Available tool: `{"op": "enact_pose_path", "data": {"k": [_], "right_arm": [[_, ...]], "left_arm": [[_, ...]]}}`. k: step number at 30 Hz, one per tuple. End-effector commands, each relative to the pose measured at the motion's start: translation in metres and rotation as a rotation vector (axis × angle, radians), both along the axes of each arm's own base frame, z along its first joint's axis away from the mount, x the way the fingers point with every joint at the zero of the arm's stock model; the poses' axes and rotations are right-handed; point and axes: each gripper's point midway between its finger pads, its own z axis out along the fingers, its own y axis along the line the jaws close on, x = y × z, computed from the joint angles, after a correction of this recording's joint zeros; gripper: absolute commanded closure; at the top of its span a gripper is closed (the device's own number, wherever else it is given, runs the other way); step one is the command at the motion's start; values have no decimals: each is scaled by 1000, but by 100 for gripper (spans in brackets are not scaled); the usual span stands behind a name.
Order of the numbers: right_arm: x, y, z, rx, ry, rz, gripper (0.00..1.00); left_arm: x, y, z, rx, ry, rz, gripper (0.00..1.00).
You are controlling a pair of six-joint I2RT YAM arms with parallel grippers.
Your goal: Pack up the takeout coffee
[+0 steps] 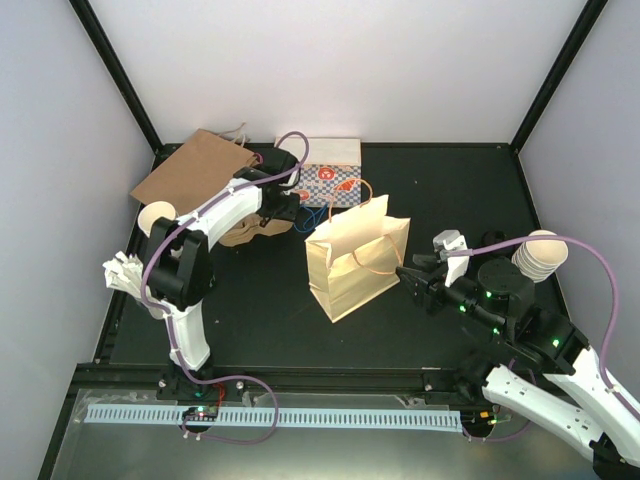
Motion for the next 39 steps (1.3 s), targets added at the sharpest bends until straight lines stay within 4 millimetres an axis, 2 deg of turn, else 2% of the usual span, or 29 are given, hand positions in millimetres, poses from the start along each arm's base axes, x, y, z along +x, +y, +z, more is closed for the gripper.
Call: {"op": "enact_pose_path", "data": {"k": [1,6,9,11,21,26,31,35,39], "right_arm": [[2,-2,-1,9,-1,-19,49],[2,0,-1,11,3,-13,49],[2,0,0,13,2,-13,49],[2,0,-1,13,3,-12,49],[2,0,-2,12,7,-15,49],[2,0,-2,12,7,-14,49],[2,1,-3,11,9,-12,49],[2,2,-3,11,11,-8,48],[2,2,-5,8,15,-6,48]], "left_arm": [[9,8,11,61,-34,26,52],[9,12,15,77,-43,28,57],[7,2,14,38,-26,-16,48],[6,-2,12,26,-19,-30,48],[7,-1,-5,53,30,-30,58],[8,4,3,72,7,-7,71],[7,3,17,71,-28,-5,72],[7,7,20,87,-34,2,76],[6,6,20,81,-30,-2,74]]}}
